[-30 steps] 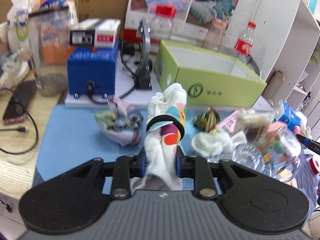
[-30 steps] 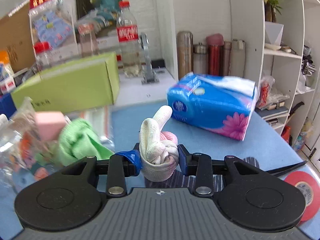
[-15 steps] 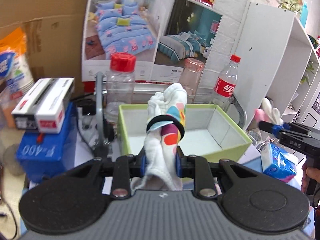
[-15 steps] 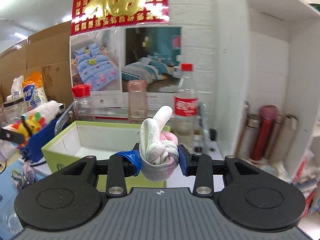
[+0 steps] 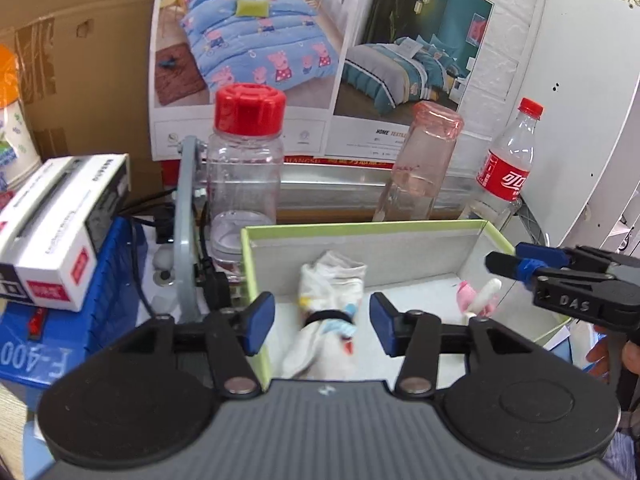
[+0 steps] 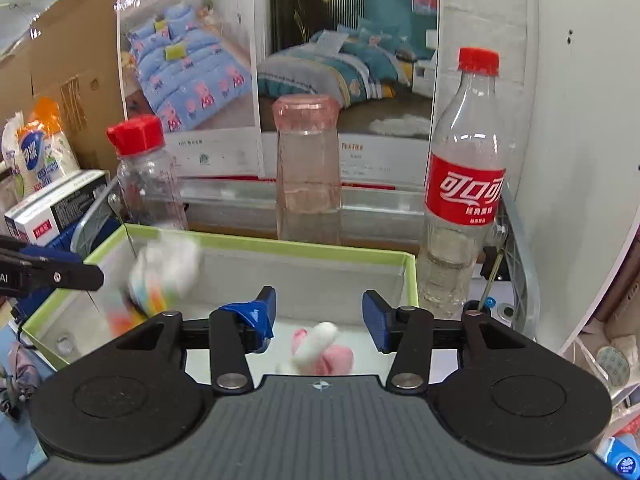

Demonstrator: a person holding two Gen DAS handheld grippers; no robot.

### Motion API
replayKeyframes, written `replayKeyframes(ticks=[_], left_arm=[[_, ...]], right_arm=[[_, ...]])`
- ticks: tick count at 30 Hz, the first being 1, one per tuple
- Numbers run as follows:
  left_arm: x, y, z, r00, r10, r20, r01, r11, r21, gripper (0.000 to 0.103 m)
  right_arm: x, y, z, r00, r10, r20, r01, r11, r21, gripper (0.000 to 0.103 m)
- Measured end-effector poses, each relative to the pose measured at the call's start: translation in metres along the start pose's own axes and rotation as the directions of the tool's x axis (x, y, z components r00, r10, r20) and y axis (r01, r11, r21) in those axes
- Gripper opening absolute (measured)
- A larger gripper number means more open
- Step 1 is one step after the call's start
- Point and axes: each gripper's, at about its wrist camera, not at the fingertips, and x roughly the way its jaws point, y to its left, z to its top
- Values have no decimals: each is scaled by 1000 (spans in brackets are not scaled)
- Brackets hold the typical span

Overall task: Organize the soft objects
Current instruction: 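Carry both socks over the lime-green box and open both grippers, then withdraw both tools from the box back toward the table items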

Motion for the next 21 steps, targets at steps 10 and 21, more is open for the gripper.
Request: replayKeyframes(ticks=[10,21], left_arm=[[-86,9,-55,997,49,57,-49,999,-2,58],[-136,29,-148,993,120,-21,-122,983,-140,60]], right_arm=[[-78,12,-28,997,-73,33,74,996,-44,46],[-145,-11,-123,993,-113,-17,114,965,235,51]])
